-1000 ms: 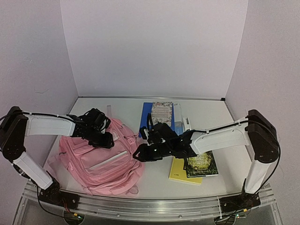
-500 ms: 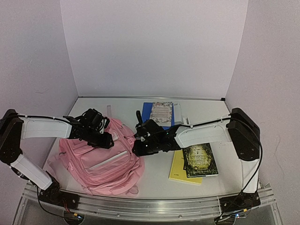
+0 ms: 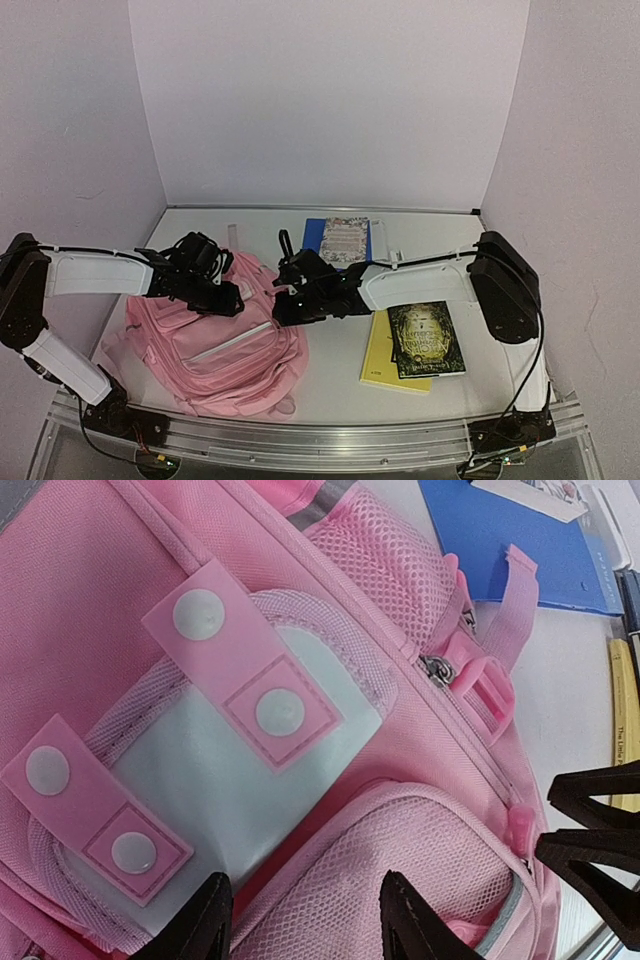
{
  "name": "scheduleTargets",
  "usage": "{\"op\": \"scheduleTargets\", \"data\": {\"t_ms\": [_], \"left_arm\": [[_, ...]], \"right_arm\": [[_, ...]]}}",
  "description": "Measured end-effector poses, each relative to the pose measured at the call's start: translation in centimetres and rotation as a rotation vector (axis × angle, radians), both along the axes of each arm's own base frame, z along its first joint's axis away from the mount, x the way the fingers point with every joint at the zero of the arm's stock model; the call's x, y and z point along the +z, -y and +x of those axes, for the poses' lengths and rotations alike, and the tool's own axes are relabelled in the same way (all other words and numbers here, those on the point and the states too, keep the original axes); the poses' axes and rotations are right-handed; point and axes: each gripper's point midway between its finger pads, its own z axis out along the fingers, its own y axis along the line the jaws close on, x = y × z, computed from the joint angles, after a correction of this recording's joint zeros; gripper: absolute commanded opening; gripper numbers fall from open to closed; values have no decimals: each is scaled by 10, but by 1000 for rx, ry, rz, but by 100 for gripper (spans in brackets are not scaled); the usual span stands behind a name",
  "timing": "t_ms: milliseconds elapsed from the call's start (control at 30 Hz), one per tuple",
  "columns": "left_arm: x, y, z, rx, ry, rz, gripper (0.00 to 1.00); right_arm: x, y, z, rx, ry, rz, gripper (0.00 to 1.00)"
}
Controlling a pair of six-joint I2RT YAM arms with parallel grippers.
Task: Pack the student bag
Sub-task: Unzip the student bag at the center of the board.
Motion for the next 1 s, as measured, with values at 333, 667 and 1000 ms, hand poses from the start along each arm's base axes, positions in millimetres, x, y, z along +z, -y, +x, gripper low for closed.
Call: {"op": "scheduleTargets", "data": {"t_ms": [333,667,1000], "left_arm": [[-1,0,0,9,-1,-5,51],[-6,-9,5,91,-9,16,52],[-13,-7,9,154,-16,9,52]], "right_arm": [[-21,-6,5,-13,-17,-27,6],[-17,-3,8,-97,-31,10,0],[-6,15,-13,-179,-65,33,0]]}}
